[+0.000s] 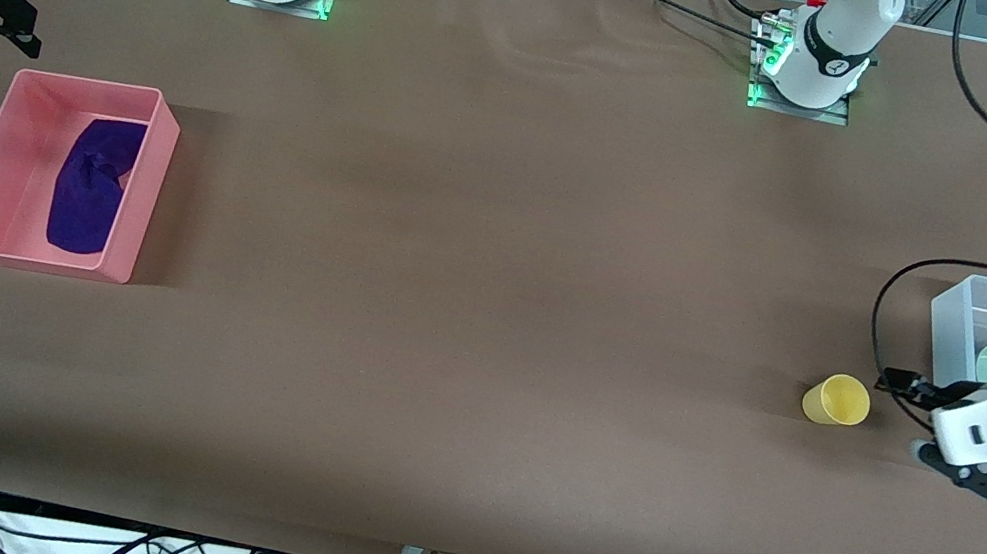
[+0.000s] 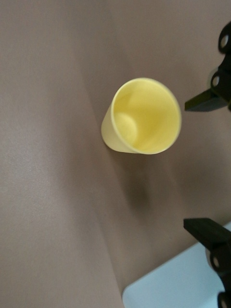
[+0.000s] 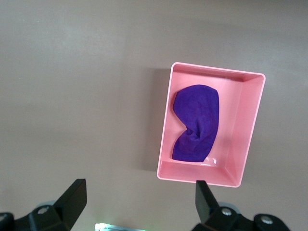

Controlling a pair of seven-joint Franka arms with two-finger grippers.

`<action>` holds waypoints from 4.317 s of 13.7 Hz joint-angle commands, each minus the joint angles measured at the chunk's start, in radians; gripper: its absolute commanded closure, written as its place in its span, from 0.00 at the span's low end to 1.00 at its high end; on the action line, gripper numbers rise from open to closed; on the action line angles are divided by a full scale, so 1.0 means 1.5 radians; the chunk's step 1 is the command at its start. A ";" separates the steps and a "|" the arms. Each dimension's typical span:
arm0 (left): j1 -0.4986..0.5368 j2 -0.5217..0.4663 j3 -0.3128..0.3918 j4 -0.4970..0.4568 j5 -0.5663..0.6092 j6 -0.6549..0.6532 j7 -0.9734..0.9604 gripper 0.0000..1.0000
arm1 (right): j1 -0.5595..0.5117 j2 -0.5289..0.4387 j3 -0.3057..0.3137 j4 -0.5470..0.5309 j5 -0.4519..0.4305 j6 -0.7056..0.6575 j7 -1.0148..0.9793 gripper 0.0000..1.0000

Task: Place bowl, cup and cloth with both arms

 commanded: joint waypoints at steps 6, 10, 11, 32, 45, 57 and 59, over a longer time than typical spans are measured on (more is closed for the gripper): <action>0.002 0.038 0.002 -0.029 -0.064 0.058 -0.038 1.00 | -0.006 0.013 0.011 0.027 0.024 -0.032 0.079 0.00; 0.001 -0.007 0.003 -0.014 -0.056 -0.002 -0.035 1.00 | -0.006 0.018 0.016 0.030 0.010 -0.051 0.079 0.00; 0.003 -0.029 0.007 -0.003 -0.054 -0.043 -0.031 1.00 | -0.004 0.021 0.017 0.038 0.002 -0.057 0.079 0.00; 0.202 -0.069 -0.052 0.024 0.109 -0.068 0.266 0.00 | 0.002 0.058 0.016 0.082 -0.002 -0.059 0.079 0.00; 0.068 -0.284 -0.228 0.015 0.098 -0.238 -0.126 0.00 | 0.001 0.063 0.015 0.082 -0.003 -0.061 0.078 0.00; -0.186 -0.497 0.037 -0.252 -0.032 -0.035 -0.229 0.00 | -0.001 0.063 0.015 0.082 -0.003 -0.063 0.079 0.00; -0.189 -0.495 0.038 -0.251 -0.032 -0.037 -0.230 0.00 | -0.001 0.063 0.015 0.082 -0.003 -0.063 0.078 0.00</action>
